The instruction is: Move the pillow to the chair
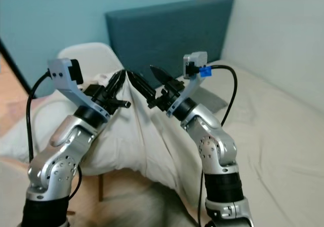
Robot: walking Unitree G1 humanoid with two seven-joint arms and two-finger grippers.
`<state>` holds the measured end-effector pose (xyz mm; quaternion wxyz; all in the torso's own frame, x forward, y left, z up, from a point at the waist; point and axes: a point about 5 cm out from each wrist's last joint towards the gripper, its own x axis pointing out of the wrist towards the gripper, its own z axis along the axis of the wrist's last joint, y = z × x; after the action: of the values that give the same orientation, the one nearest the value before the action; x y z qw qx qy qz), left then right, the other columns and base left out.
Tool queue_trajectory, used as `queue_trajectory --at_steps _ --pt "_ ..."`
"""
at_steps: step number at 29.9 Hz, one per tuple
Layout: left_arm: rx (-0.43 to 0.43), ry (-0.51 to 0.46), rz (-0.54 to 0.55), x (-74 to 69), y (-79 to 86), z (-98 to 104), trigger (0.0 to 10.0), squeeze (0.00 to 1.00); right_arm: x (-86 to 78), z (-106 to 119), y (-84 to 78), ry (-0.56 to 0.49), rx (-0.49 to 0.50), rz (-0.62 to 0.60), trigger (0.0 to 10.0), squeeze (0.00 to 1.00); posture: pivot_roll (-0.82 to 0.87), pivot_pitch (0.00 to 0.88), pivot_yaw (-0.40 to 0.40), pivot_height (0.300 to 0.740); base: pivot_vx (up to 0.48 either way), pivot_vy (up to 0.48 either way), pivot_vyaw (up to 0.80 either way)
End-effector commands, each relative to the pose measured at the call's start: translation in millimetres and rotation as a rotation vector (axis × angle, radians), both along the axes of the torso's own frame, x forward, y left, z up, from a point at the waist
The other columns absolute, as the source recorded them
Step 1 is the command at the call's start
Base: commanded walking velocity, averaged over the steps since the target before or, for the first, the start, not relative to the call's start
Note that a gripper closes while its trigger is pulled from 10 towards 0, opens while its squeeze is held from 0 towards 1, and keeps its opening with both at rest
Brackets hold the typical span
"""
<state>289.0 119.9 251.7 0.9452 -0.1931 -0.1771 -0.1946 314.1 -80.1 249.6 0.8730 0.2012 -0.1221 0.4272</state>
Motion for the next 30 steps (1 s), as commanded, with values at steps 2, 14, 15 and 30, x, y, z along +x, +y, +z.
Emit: queue_trajectory --at_steps 2,14,15,30 --pt "-0.021 -0.115 0.009 -5.8 2.9 19.8 10.0 0.00 -3.0 6.1 2.1 -0.024 0.020 0.019 10.0 0.00 0.08 0.000 -0.051 0.740 0.000 0.000 0.79" --pt "-0.005 -0.125 0.035 -4.6 4.4 20.9 10.0 0.00 -4.6 7.5 5.3 -0.025 0.034 0.030 10.0 0.00 0.08 0.000 -0.052 0.740 0.000 0.000 0.79" --pt "-0.001 -0.123 0.038 -4.6 4.5 20.0 10.0 0.00 -4.5 6.8 5.3 -0.024 0.033 0.029 10.0 0.00 0.08 0.000 -0.053 0.740 0.000 0.000 0.79" --pt "0.027 -0.113 0.044 -4.8 4.5 12.8 10.0 0.00 -1.8 2.7 2.9 -0.010 0.024 0.012 10.0 0.00 0.08 0.000 -0.056 0.740 0.000 0.000 0.79"
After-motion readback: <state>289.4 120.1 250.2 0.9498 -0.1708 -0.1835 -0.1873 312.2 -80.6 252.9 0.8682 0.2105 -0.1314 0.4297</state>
